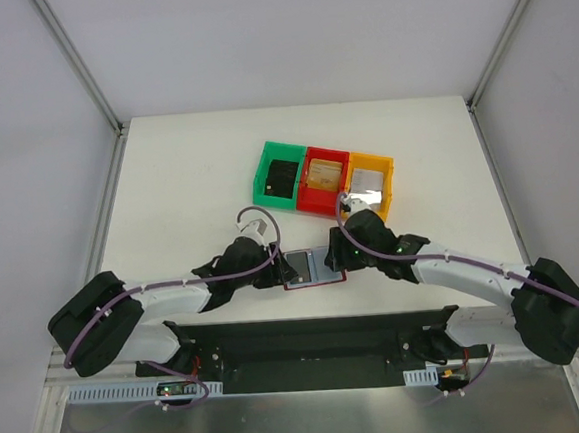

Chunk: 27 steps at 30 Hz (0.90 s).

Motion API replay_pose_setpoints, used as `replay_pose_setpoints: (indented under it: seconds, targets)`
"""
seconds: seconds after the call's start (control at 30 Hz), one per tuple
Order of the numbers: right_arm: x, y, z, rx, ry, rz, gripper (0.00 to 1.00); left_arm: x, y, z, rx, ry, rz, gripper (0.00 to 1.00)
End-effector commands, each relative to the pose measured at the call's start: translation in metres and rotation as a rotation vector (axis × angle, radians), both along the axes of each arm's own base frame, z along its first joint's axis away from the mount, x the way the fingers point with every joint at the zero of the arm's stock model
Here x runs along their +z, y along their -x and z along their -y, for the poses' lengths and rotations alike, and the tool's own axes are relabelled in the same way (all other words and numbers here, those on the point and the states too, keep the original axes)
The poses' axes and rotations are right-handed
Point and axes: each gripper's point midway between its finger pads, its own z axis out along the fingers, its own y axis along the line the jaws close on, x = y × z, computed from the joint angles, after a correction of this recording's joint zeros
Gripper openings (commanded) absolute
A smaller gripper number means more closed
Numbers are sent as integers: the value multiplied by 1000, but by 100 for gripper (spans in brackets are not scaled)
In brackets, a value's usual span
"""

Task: Take the credit cards out of the card holder
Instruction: Remove the credit card from the card holder.

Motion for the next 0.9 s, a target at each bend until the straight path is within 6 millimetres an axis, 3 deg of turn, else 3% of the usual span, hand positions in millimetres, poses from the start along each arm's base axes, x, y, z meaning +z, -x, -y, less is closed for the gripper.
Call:
replay_pose_setpoints:
  seconds: [0.0,0.1,0.23,0.3,0.47,0.6,0.87]
  targets:
    - [25,-12,-19,6,-73,47,52,-5,3,-6,39,0,-10,53]
    - [31,-15,-22,18,-80,61,52,-3,0,-25,107,-49,24,54]
    - [37,-12,-41,106,-157,97,53,26,-10,-40,154,-42,138,58]
    - [37,-11,-47,137,-183,102,54,43,-10,-34,123,1,181,60]
    - [35,-9,-57,180,-234,45,53,77,2,7,-42,181,187,59]
    - [30,-12,-60,177,-257,30,54,73,6,24,-95,237,140,56]
    - [12,-17,-57,155,-257,-23,56,48,1,30,-76,215,86,51]
